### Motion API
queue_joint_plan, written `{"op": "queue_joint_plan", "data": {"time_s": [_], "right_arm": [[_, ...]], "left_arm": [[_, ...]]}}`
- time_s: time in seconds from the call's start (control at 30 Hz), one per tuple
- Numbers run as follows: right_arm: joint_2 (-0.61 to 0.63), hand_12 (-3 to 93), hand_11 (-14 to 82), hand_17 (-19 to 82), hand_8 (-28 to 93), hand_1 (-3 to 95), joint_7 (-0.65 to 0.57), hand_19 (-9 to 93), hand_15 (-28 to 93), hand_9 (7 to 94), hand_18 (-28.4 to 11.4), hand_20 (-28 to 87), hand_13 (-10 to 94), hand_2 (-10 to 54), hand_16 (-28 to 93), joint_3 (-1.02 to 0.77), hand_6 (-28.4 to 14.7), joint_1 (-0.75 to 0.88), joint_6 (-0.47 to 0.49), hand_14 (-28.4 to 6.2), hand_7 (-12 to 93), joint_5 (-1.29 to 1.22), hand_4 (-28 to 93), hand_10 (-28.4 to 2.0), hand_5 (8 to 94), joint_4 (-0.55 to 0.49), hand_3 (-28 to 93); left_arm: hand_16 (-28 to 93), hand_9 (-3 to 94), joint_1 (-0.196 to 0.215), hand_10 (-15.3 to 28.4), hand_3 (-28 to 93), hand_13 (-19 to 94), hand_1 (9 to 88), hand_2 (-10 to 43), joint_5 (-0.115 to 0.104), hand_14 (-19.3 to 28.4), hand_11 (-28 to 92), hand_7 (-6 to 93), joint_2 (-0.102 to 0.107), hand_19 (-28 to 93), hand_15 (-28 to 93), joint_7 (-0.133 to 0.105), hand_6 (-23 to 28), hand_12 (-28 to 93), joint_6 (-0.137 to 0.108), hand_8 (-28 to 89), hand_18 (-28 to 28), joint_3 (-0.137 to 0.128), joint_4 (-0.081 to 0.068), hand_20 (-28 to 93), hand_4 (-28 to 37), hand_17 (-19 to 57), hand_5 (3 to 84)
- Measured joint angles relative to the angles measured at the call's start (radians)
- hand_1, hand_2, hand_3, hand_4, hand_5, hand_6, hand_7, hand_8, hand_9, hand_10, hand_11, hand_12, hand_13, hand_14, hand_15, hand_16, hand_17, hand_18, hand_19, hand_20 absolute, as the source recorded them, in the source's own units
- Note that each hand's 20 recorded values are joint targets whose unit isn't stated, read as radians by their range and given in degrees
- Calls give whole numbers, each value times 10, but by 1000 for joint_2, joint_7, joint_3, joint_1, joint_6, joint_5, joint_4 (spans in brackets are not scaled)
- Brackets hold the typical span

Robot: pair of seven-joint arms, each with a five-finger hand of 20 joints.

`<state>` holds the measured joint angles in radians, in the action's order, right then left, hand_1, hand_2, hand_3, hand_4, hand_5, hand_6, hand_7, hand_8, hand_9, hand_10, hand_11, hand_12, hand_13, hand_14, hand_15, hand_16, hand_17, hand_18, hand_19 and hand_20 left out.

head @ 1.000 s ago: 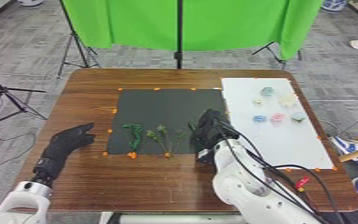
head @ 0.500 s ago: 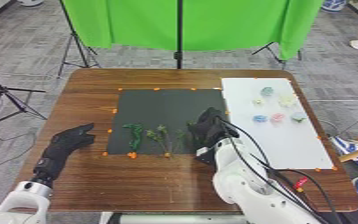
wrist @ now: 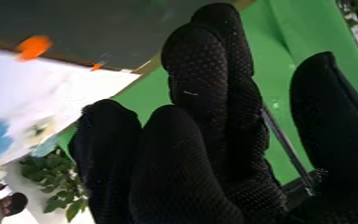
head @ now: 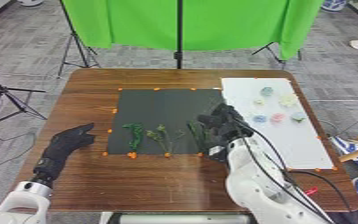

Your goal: Arrange flowers

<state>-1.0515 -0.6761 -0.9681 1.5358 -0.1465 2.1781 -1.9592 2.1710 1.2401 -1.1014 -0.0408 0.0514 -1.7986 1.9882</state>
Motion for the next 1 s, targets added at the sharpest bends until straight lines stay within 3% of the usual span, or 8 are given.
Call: {"op": "queue_joint_plan", "data": {"time_s": [0.37, 1.0], "right_arm": [[39, 288, 436, 694, -71, 270, -17, 932, 725, 930, -157, 506, 937, 47, 256, -55, -38, 101, 89, -4, 297, -34, -91, -122, 846, -46, 632], [25, 289, 433, 692, -69, 269, 5, 932, 719, 929, -158, 506, 937, 54, 259, -40, -40, 144, 104, -5, 291, -101, -92, -122, 845, -85, 627]], "left_arm": [[16, 461, 1, 151, 657, 348, 223, 40, 0, 195, 193, 81, 0, 210, 217, 0, 39, 128, 0, -54, 183, -2, 0, 196, -241, 20, 452], [16, 462, 1, 151, 658, 348, 222, 41, 0, 195, 193, 80, -1, 209, 217, 2, 39, 129, 1, -53, 183, -2, 0, 196, -242, 20, 451]]}}
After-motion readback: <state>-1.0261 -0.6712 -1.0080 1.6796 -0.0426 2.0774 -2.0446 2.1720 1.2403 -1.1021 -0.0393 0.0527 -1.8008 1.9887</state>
